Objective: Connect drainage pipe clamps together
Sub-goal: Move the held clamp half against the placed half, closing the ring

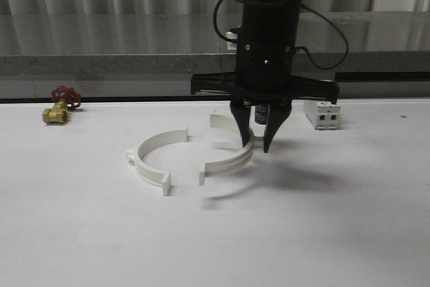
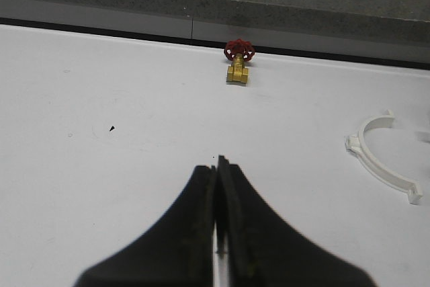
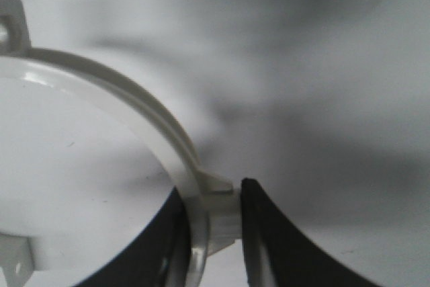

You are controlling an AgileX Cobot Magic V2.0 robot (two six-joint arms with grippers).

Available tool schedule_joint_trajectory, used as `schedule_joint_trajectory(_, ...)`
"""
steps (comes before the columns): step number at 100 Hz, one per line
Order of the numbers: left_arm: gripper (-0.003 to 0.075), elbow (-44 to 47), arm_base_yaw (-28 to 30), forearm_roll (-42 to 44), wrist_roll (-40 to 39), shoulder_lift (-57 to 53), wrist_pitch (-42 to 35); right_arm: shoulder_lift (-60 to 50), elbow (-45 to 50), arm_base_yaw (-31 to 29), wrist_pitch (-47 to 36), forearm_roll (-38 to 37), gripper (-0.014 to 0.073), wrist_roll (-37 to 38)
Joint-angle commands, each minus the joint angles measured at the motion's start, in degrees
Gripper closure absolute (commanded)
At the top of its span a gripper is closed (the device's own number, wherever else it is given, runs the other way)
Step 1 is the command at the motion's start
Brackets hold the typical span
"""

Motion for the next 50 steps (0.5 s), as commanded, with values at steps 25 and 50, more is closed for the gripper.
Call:
schedule_joint_trajectory(25,0.0741,-1.4,0.1,-0.3,0.0,0.7,-4.1,3.1,-10.3,1.0,2.1,0.8,0.0552,1.7)
schedule_joint_trajectory(50,0.0741,-1.4,0.1,-0.3,0.0,0.7,-4.1,5.7,-13.5,1.0,2.4,1.8,0.0552,2.5)
